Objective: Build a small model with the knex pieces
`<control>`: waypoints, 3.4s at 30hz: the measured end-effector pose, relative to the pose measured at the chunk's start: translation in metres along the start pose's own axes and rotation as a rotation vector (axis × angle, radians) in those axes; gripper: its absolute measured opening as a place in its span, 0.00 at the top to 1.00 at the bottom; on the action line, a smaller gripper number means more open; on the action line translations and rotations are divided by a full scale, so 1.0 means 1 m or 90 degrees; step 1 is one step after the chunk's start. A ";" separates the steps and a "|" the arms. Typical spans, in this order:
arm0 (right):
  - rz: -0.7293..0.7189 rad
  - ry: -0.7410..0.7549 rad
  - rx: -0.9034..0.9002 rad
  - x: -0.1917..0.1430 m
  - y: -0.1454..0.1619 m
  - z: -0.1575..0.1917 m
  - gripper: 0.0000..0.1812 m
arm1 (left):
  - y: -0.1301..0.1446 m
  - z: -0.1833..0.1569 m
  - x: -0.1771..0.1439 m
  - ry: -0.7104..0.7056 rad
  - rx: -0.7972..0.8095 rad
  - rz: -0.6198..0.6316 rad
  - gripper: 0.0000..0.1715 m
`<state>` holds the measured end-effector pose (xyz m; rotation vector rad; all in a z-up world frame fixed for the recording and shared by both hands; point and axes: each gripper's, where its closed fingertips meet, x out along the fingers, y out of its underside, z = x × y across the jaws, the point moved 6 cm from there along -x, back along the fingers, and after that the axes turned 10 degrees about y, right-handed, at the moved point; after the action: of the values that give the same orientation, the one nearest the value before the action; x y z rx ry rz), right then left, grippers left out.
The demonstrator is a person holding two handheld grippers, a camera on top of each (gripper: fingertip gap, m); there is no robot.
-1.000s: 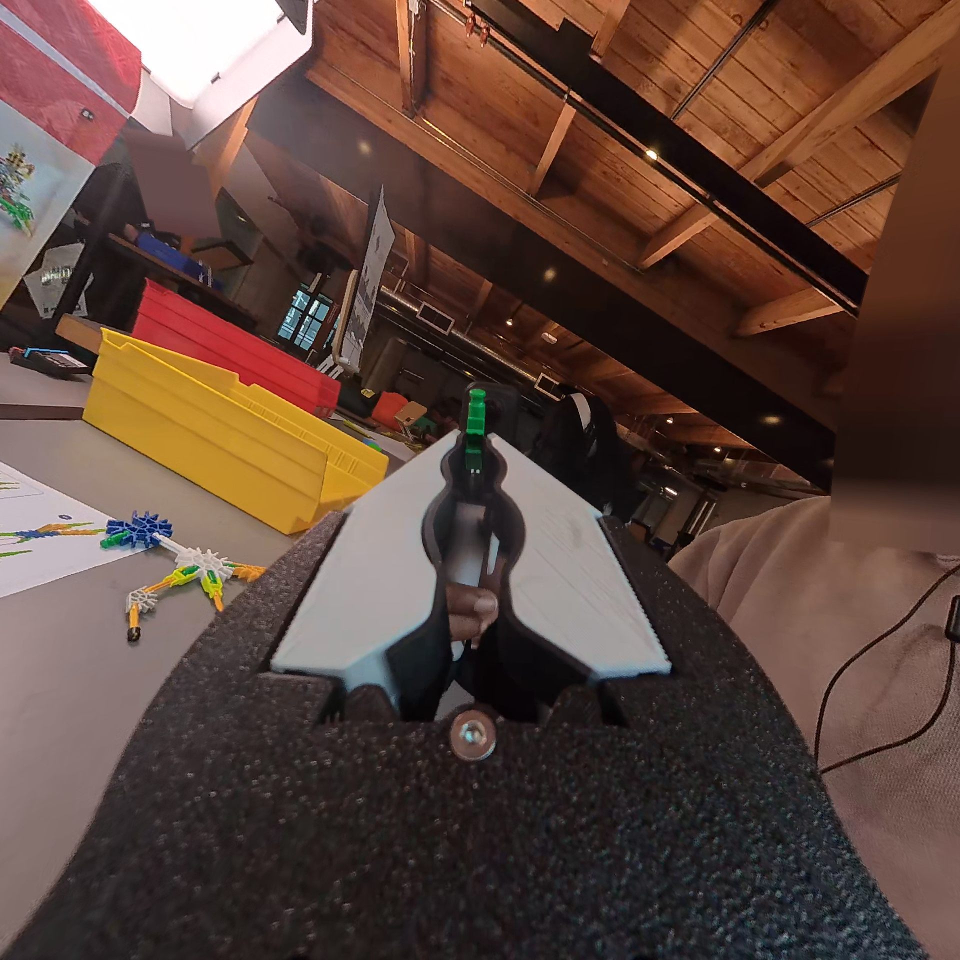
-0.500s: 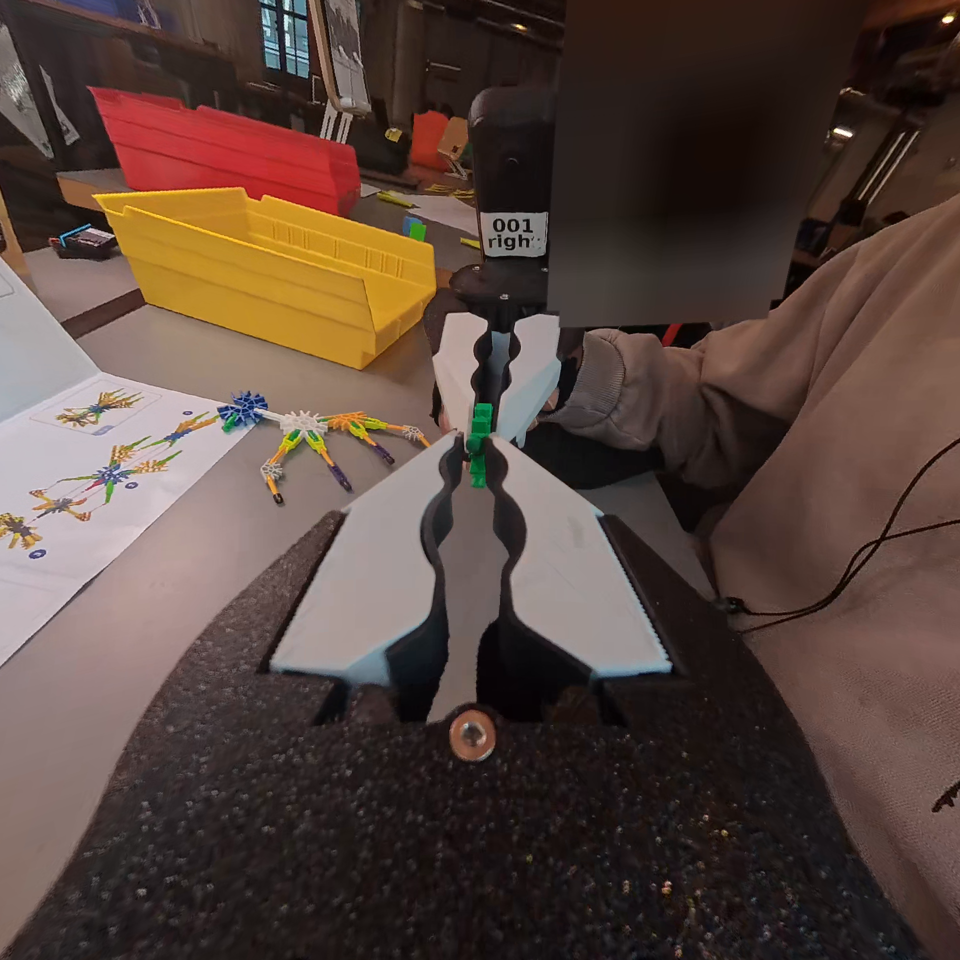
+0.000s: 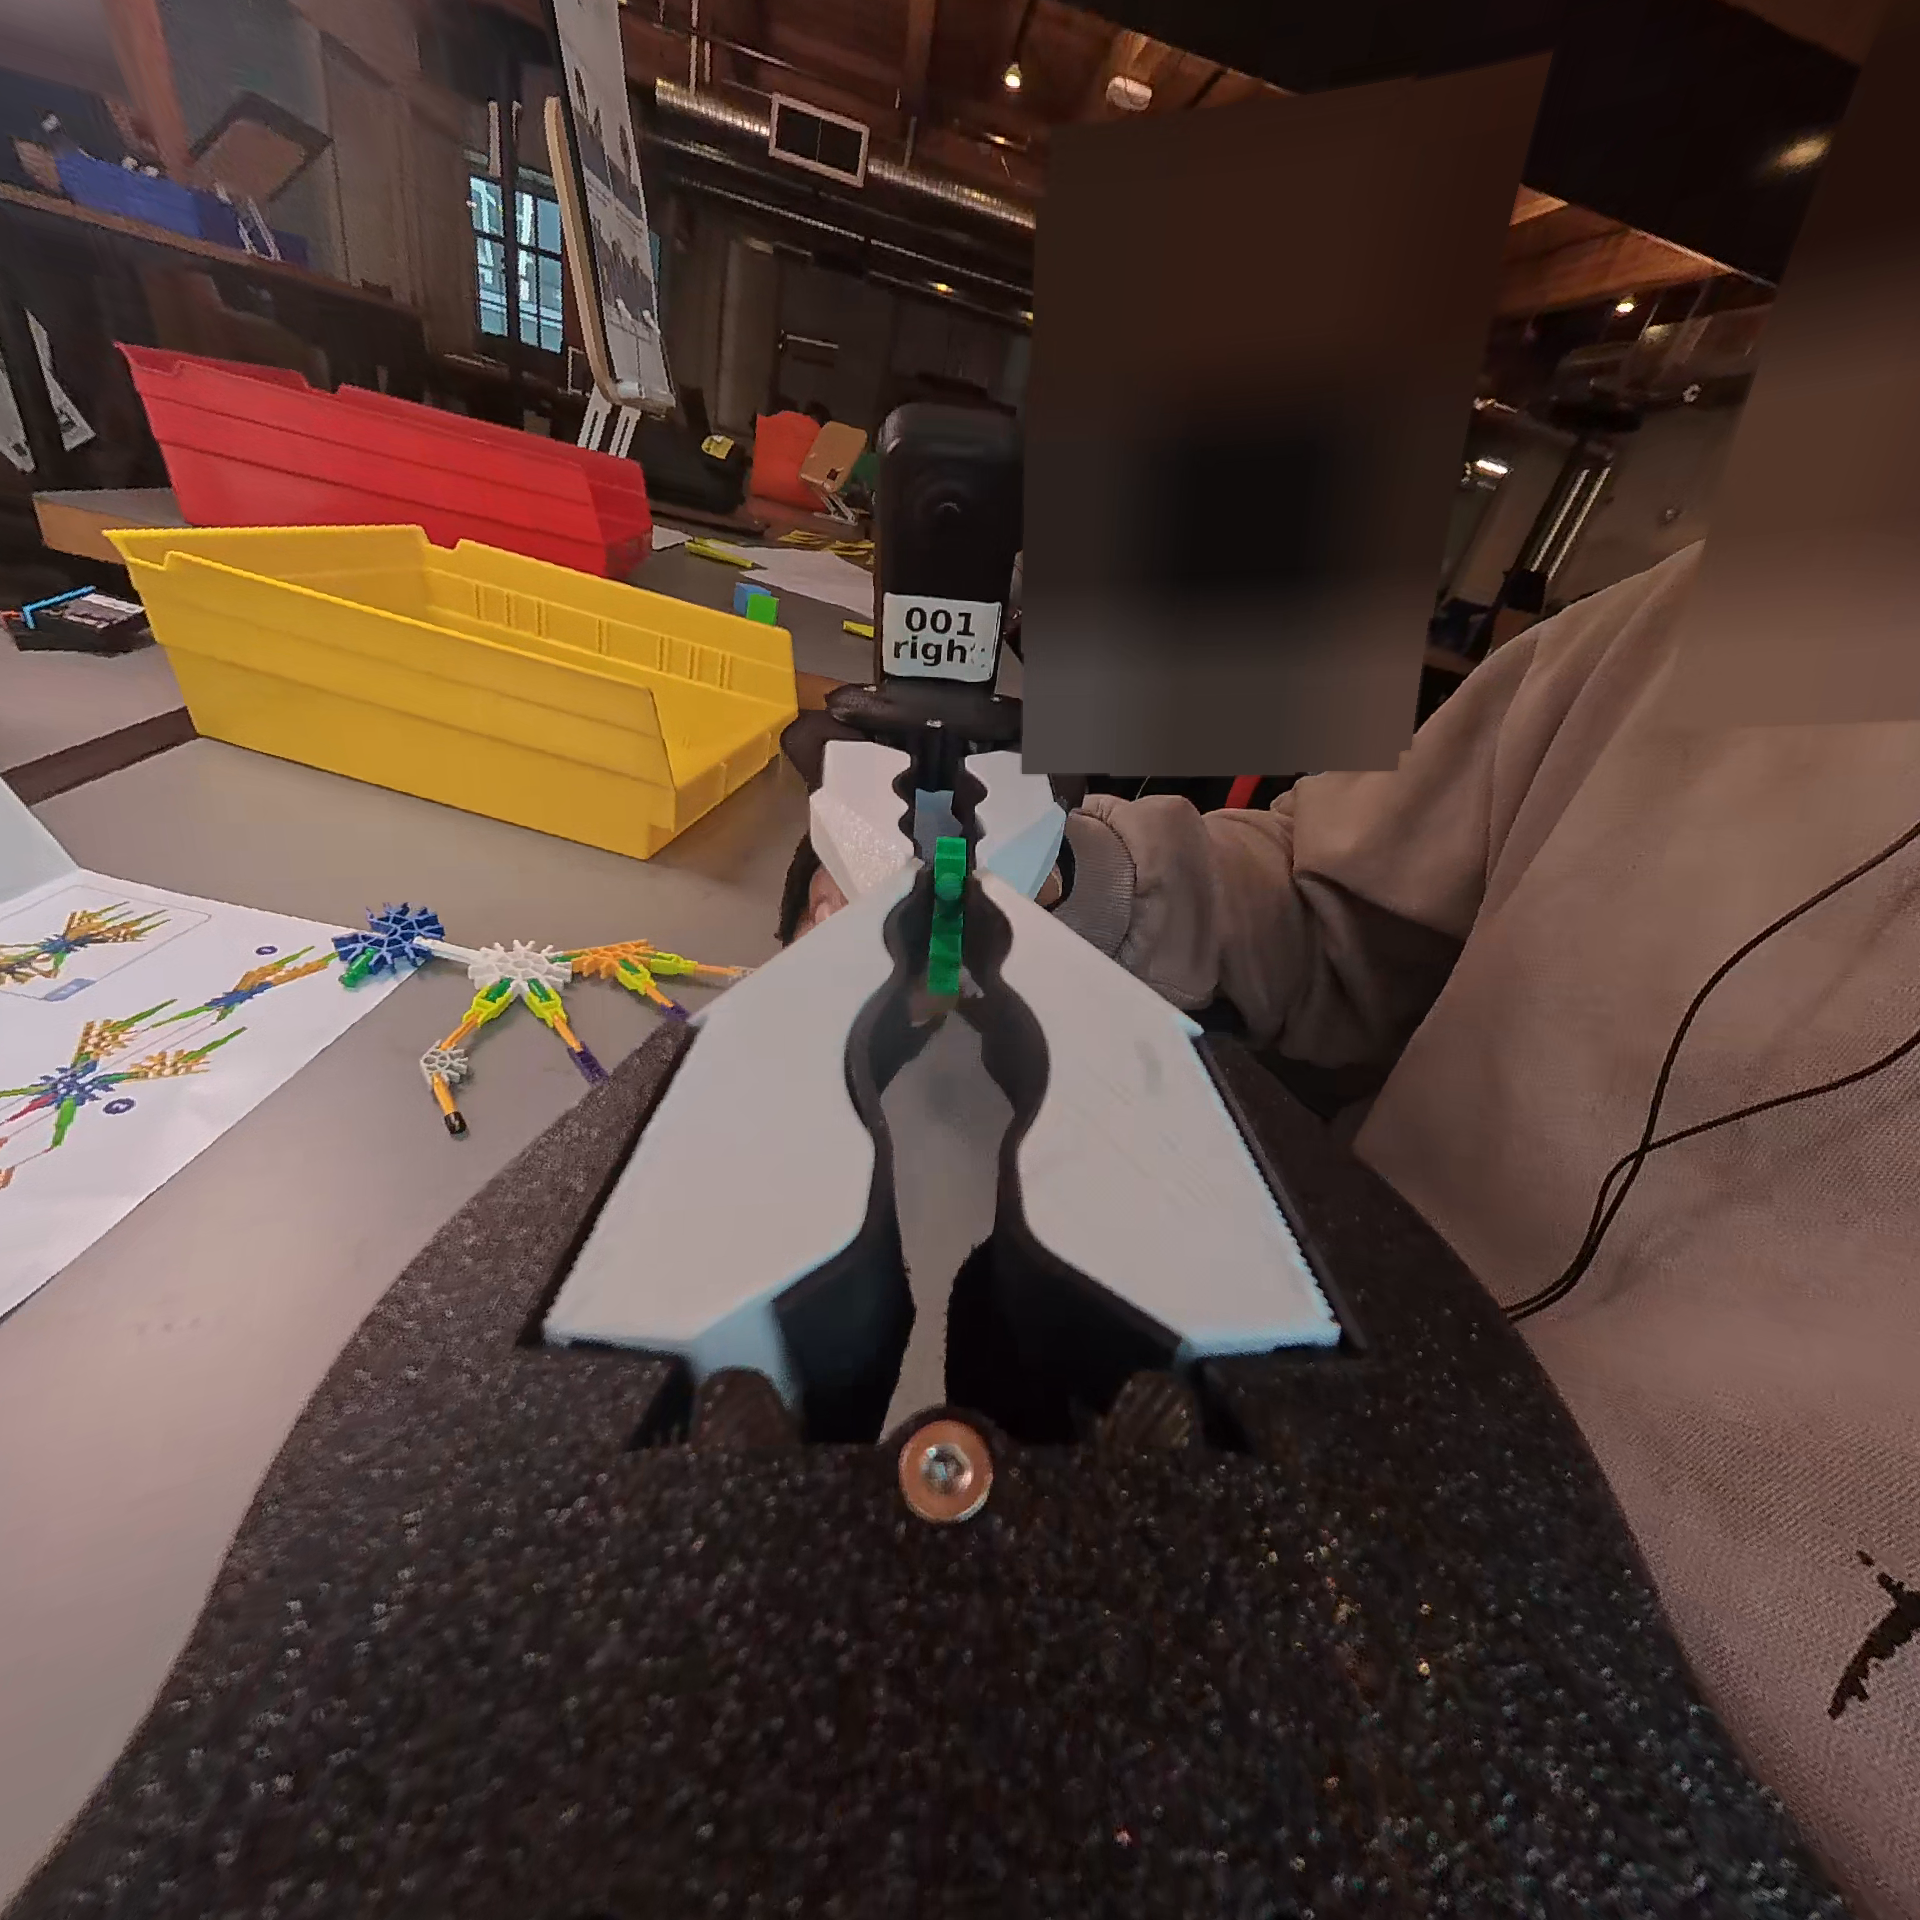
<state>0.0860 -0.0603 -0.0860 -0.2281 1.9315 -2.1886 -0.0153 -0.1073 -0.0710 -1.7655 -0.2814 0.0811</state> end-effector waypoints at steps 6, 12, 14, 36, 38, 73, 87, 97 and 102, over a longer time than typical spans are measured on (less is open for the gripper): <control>-0.026 0.010 -0.007 -0.004 -0.007 -0.001 0.97 | -0.004 0.001 -0.002 -0.004 0.003 -0.035 0.97; 0.050 0.006 -0.020 -0.006 -0.001 -0.002 0.98 | 0.003 0.001 -0.001 -0.017 -0.001 0.031 0.96; 0.076 0.004 -0.027 -0.006 0.002 -0.001 0.98 | 0.007 0.002 -0.001 -0.020 -0.004 0.059 0.95; 0.126 -0.004 -0.012 -0.007 0.008 -0.002 0.98 | 0.016 0.002 -0.002 -0.001 -0.045 0.117 0.97; 0.134 -0.005 -0.014 -0.006 0.010 -0.002 0.98 | 0.019 0.003 -0.001 -0.002 -0.045 0.129 0.96; 0.028 0.287 0.264 0.008 0.025 -0.045 0.98 | 0.022 0.037 0.013 -0.524 0.368 0.316 0.97; 0.060 0.333 0.040 -0.008 0.017 -0.058 0.97 | -0.019 0.065 -0.202 -0.836 0.022 0.261 0.97; 0.010 0.214 -0.075 0.007 0.012 -0.028 0.97 | -0.024 0.033 -0.096 -0.295 -0.042 0.049 0.84; -0.069 0.104 -0.004 0.009 0.001 -0.009 0.97 | 0.001 0.014 -0.031 -0.083 -0.071 0.080 0.85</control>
<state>0.0751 -0.0540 -0.0887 -0.1614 2.0558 -2.3376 -0.0476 -0.1011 -0.0777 -1.8906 -0.2732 0.2765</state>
